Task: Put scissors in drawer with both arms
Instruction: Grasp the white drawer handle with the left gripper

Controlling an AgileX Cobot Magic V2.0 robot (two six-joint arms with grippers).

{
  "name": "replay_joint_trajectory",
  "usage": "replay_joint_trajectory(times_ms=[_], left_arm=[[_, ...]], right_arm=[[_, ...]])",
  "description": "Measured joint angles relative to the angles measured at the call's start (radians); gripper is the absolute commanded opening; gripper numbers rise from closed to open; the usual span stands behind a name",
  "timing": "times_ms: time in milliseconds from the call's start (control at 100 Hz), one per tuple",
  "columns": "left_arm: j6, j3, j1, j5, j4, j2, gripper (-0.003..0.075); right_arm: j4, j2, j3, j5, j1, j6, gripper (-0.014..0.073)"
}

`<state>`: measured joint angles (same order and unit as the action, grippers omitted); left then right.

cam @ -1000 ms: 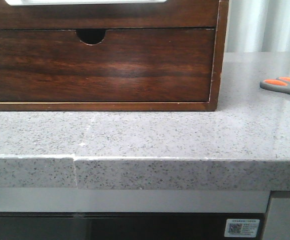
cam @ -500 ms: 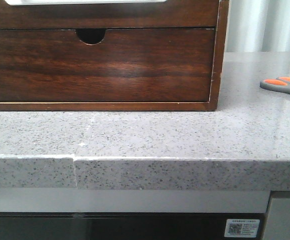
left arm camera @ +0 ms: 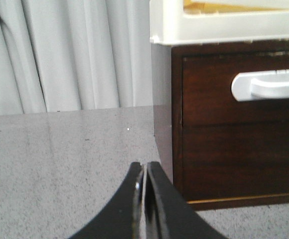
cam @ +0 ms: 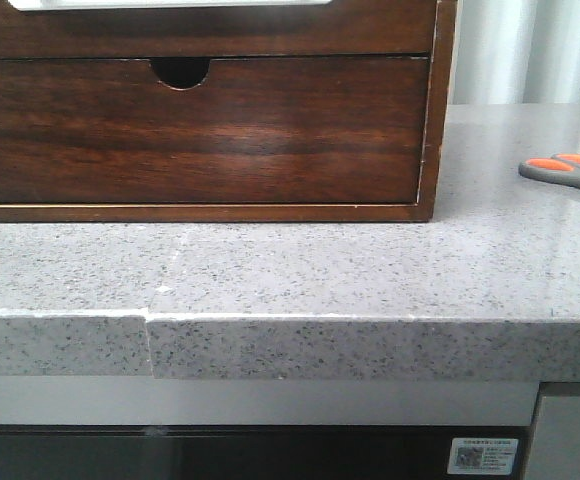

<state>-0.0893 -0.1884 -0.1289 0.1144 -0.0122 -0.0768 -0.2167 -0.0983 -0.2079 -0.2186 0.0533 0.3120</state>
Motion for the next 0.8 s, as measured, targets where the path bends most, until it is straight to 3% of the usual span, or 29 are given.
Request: replay_joint_trajectory(times_ms=[150, 220, 390, 460, 560, 800], left_arm=[[0.000, -0.095, 0.000, 0.000, -0.032, -0.117, -0.0015], [0.000, -0.123, 0.000, 0.000, -0.074, -0.159, 0.0028], [0.000, -0.145, 0.000, -0.057, -0.128, -0.246, 0.0354], [0.000, -0.145, 0.000, -0.100, -0.135, -0.285, 0.0431], [0.000, -0.145, 0.000, -0.174, -0.205, -0.343, 0.0424], [0.000, -0.171, -0.071, -0.367, -0.584, -0.501, 0.0399]], right_arm=[[0.057, -0.110, -0.105, -0.094, -0.006, 0.004, -0.0061], [0.064, -0.137, -0.119, -0.100, -0.006, 0.004, -0.0061], [0.067, -0.160, -0.117, -0.117, -0.006, 0.004, -0.0061], [0.069, -0.162, -0.111, -0.117, -0.006, 0.004, -0.0061], [0.070, -0.162, -0.101, -0.123, -0.006, 0.004, -0.0061], [0.071, -0.162, -0.091, -0.123, -0.006, 0.005, -0.0061]])
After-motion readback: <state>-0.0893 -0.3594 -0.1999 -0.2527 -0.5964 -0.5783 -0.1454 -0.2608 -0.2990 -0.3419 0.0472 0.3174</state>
